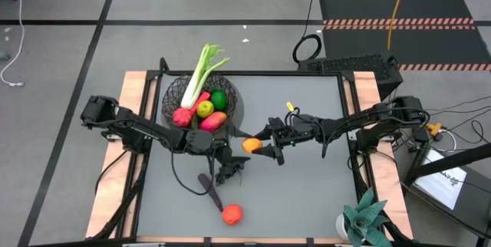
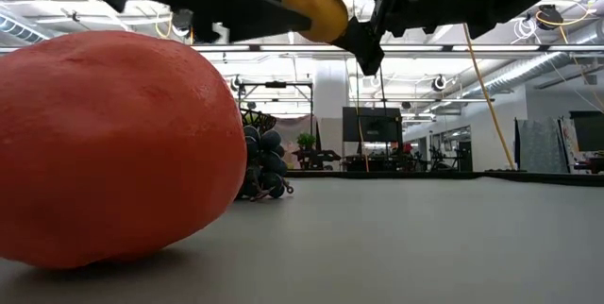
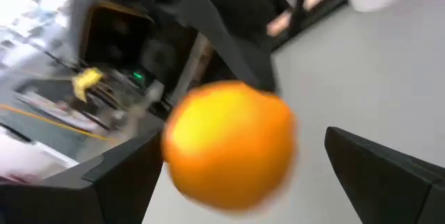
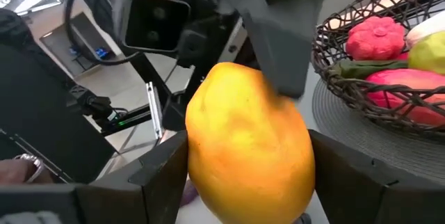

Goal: Build produce basket
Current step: Put the yellow lemon into the wire basket

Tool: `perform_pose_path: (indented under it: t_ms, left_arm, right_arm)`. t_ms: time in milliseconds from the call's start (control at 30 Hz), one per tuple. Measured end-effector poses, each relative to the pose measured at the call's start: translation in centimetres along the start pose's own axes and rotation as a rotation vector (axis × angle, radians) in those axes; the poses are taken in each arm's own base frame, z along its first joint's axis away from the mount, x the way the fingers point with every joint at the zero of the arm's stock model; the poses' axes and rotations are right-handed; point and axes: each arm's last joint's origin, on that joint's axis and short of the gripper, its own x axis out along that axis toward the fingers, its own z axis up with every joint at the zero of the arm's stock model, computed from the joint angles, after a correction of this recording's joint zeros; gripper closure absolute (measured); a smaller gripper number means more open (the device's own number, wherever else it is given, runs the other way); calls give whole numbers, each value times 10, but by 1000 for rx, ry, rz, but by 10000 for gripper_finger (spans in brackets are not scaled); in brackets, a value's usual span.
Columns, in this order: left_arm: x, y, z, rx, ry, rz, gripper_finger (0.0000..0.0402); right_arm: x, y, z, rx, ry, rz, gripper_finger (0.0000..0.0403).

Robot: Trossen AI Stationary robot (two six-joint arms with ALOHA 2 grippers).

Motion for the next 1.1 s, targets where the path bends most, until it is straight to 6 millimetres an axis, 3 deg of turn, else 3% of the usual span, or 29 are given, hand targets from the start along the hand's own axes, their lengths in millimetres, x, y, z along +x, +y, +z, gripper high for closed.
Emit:
perform_pose_path:
  t_ms: [300, 600, 733, 933, 1100]
  left_arm:
    - [8, -7, -1, 85, -39, 24, 14]
    - [8, -7, 0, 103, -37, 32, 122]
    - [8, -7, -1, 106, -26, 36, 151]
    - [5, -14, 1, 119, 22, 56, 143]
    - [-2, -12, 9, 128, 54, 111, 140]
  right_arm:
    - [0, 0, 0, 0, 1, 0, 142]
    - [0, 0, -1, -4, 9, 2, 142]
    - [1, 3, -3, -40, 13, 5, 135]
    - [-2, 6, 2, -68, -35, -21, 88]
    - [-15, 14, 14, -104, -36, -27, 58]
